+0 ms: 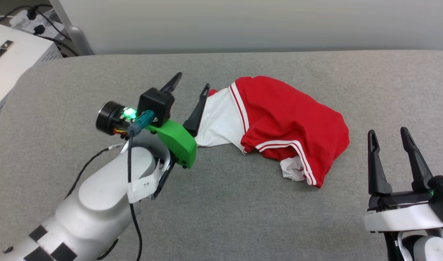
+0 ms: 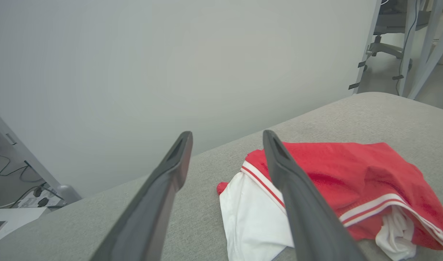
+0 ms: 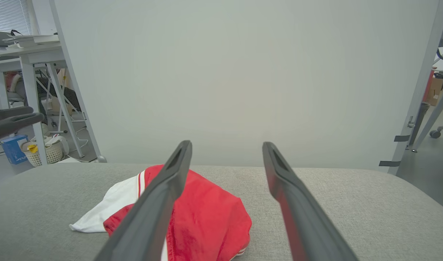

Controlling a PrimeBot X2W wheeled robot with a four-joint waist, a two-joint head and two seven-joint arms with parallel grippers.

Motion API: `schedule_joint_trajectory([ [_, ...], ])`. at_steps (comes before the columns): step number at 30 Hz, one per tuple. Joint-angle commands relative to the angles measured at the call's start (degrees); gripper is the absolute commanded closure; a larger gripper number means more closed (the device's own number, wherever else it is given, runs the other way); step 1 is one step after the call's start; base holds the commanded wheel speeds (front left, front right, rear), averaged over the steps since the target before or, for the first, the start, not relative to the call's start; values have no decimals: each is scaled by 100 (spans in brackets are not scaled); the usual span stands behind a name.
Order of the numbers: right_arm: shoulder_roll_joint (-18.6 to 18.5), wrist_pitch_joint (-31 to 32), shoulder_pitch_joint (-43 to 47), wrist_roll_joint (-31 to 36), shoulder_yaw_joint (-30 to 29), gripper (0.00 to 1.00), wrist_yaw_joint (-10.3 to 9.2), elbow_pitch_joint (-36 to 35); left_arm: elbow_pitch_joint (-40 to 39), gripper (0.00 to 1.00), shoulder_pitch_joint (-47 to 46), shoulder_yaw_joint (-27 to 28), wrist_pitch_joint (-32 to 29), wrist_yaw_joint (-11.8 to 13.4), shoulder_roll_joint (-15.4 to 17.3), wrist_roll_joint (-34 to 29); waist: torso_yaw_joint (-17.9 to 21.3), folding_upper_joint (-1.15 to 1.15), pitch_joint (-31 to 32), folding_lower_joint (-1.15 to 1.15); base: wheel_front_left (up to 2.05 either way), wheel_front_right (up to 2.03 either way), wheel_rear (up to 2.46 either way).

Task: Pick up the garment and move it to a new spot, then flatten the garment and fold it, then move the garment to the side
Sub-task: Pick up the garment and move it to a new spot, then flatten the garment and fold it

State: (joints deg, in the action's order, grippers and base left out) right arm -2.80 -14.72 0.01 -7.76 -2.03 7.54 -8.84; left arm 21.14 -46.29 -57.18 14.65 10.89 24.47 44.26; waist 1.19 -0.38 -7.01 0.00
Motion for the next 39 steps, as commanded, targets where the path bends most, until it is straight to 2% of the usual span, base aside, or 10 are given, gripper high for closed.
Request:
schedule_joint_trajectory([
  [1, -8, -28, 97, 54, -20, 0, -5, 16, -129, 0, 243, 164, 29, 149, 75, -148, -232, 38, 277, 0, 0, 0, 0],
  [4, -8, -28, 165, 55, -32, 0, -5, 17, -490, 0, 782, 686, 32, 496, 250, -511, -259, 38, 344, 0, 0, 0, 0],
  [8, -8, -28, 239, 57, -50, 0, -5, 19, -893, 0, 1560, 1354, 33, 821, 385, -949, -276, 38, 405, 0, 0, 0, 0],
  [11, -8, -28, 286, 64, -69, 0, -5, 27, -1104, 0, 2106, 1834, 34, 972, 403, -1213, -284, 38, 438, 0, 0, 0, 0],
  [13, -8, -28, 327, 69, -86, 0, -5, 37, -1353, 0, 2664, 2412, 34, 1014, 321, -1506, -285, 38, 458, 0, 0, 0, 0],
  [17, -8, -28, 363, 64, -77, 0, -5, 74, -1642, 0, 3236, 3026, 34, 858, 95, -1865, -269, 38, 473, 0, 0, 0, 0],
  [24, -8, -28, 467, 31, -49, 0, -5, 196, -1773, 0, 4151, 3904, 34, 314, -493, -2524, -240, 38, 534, 0, 0, 0, 0],
  [32, -8, -28, 607, -45, -46, 0, -5, 419, -1637, 0, 4605, 4390, 34, -315, -1072, -3104, -287, 38, 558, 0, 0, 0, 0],
  [39, -8, -28, 676, -92, 11, 0, -5, 546, -1479, 0, 4725, 4691, 35, -708, -1421, -3444, -338, 38, 554, 0, 0, 0, 0],
])
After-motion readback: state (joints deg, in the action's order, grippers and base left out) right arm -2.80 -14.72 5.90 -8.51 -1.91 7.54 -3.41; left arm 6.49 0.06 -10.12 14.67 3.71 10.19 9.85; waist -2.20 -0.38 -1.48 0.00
